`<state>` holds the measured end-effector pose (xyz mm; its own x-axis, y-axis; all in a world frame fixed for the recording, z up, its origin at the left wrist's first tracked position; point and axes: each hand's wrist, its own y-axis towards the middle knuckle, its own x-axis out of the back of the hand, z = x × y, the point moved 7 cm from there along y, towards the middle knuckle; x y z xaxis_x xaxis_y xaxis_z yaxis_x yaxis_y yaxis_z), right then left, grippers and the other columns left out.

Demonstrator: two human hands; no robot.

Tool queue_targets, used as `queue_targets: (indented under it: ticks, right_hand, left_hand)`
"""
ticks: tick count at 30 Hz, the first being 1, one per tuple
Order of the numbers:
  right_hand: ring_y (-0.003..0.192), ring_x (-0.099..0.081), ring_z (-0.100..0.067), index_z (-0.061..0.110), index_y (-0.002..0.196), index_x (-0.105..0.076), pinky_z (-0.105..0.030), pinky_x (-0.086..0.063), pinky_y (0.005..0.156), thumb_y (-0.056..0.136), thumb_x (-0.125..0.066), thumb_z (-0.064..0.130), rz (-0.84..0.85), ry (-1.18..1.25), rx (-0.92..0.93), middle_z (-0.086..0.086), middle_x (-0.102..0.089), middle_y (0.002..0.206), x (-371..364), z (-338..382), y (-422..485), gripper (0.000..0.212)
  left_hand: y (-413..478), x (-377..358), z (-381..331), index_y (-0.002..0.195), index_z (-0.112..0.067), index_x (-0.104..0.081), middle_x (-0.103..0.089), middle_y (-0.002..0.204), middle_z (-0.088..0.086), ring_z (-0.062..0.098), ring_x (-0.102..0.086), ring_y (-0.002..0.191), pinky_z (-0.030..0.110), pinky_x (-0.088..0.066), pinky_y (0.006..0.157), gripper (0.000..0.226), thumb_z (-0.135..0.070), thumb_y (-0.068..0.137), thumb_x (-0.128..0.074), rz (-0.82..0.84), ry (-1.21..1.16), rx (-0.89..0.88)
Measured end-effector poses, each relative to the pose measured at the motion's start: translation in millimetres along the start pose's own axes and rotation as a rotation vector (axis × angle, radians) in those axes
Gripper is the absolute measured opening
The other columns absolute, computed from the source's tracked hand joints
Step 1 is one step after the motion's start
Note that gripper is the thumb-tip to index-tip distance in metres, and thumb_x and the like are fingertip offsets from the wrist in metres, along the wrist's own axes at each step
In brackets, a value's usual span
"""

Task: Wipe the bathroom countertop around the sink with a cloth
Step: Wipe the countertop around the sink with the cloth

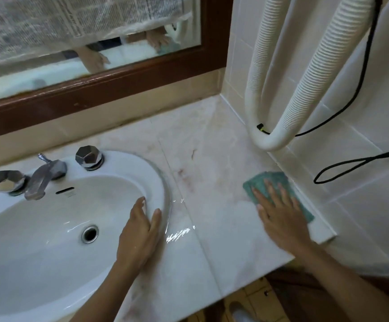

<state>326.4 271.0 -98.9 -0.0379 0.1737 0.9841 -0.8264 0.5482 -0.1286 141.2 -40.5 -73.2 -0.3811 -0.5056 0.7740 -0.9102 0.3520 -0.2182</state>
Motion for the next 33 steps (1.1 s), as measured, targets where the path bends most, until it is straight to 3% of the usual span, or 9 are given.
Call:
queue_targets:
  ticks: [3, 8, 11, 15, 19, 22, 28, 30, 33]
  right_hand:
    - [0.134, -0.035, -0.04, 0.025, 0.146, -0.037, -0.056, -0.032, 0.107, 0.094, -0.019, 0.04, -0.009, 0.001, -0.109, -0.014, -0.037, 0.151, 10, 0, 66, 0.058]
    - [0.146, -0.008, -0.033, 0.035, 0.152, -0.006, -0.05, -0.01, 0.117, 0.1, -0.017, 0.042, 0.038, -0.007, -0.129, -0.004, -0.005, 0.162, 10, 59, 159, 0.054]
    - [0.147, -0.003, -0.033, 0.035, 0.152, -0.009, -0.051, -0.008, 0.116, 0.1, -0.019, 0.041, 0.037, 0.07, -0.062, -0.003, -0.003, 0.162, 4, 112, 176, 0.054]
    - [0.144, -0.019, -0.038, 0.029, 0.148, -0.033, -0.055, -0.02, 0.111, 0.093, -0.02, 0.04, -0.021, 0.141, 0.062, -0.01, -0.026, 0.157, -8, 180, 112, 0.057]
    - [0.146, -0.017, -0.035, 0.03, 0.149, -0.028, -0.051, -0.022, 0.112, 0.094, -0.033, 0.037, -0.036, 0.137, 0.281, -0.006, -0.021, 0.159, -26, 206, -11, 0.056]
    - [0.146, -0.021, -0.029, 0.037, 0.15, -0.023, -0.047, -0.027, 0.11, 0.095, -0.034, 0.038, -0.019, 0.1, 0.383, 0.0, -0.021, 0.16, -28, 159, -68, 0.057]
    - [0.145, -0.02, -0.034, 0.033, 0.152, -0.016, -0.052, -0.023, 0.114, 0.098, -0.009, 0.044, -0.029, 0.022, 0.002, -0.005, -0.018, 0.159, -12, 30, 7, 0.056]
    - [0.142, -0.025, -0.039, 0.027, 0.151, -0.025, -0.056, -0.025, 0.112, 0.095, -0.01, 0.044, -0.059, 0.008, -0.081, -0.012, -0.024, 0.157, -3, 22, 62, 0.06]
    - [0.144, -0.016, -0.039, 0.029, 0.152, -0.018, -0.055, -0.02, 0.114, 0.098, -0.018, 0.041, -0.044, 0.008, -0.145, -0.011, -0.016, 0.16, 4, 50, 119, 0.055]
  left_hand:
    - [2, 0, -1, 0.146, -0.03, -0.021, -0.04, 0.151, -0.011, 0.021, -0.052, 0.127, 0.041, -0.042, 0.099, 0.061, -0.059, 0.095, -0.035, -0.018, 0.006, 0.018]
    - [4, -1, -1, 0.146, -0.029, -0.024, -0.041, 0.15, -0.01, 0.019, -0.051, 0.127, 0.038, -0.041, 0.097, 0.059, -0.057, 0.095, -0.036, -0.034, 0.027, 0.051]
    - [5, -1, 3, 0.145, -0.032, -0.026, -0.043, 0.147, -0.013, 0.014, -0.051, 0.127, 0.037, -0.042, 0.098, 0.059, -0.061, 0.094, -0.033, -0.03, 0.02, 0.042]
    - [5, 2, 6, 0.137, -0.039, -0.04, -0.052, 0.138, -0.019, 0.013, -0.054, 0.12, 0.035, -0.041, 0.094, 0.055, -0.066, 0.093, -0.022, -0.056, -0.138, 0.057]
    - [3, 5, 10, 0.137, -0.037, -0.047, -0.052, 0.138, -0.021, 0.012, -0.049, 0.127, 0.032, -0.037, 0.097, 0.044, -0.051, 0.102, -0.024, -0.083, -0.184, 0.088]
    - [1, 7, 12, 0.139, -0.039, -0.047, -0.051, 0.14, -0.023, 0.011, -0.047, 0.13, 0.031, -0.036, 0.101, 0.05, -0.054, 0.098, -0.021, -0.089, -0.167, 0.084]
    - [-2, 8, 5, 0.136, -0.039, -0.047, -0.053, 0.133, -0.025, 0.012, -0.049, 0.125, 0.028, -0.032, 0.093, 0.05, -0.055, 0.098, -0.019, -0.106, -0.211, 0.1]
    - [0, 7, 6, 0.132, -0.04, -0.049, -0.052, 0.125, -0.028, 0.01, -0.051, 0.118, 0.028, -0.032, 0.091, 0.042, -0.05, 0.102, -0.022, -0.103, -0.242, 0.115]
    - [2, 6, 7, 0.128, -0.039, -0.05, -0.053, 0.126, -0.026, 0.003, -0.048, 0.108, 0.03, -0.034, 0.09, 0.043, -0.056, 0.1, -0.022, -0.103, -0.254, 0.105]
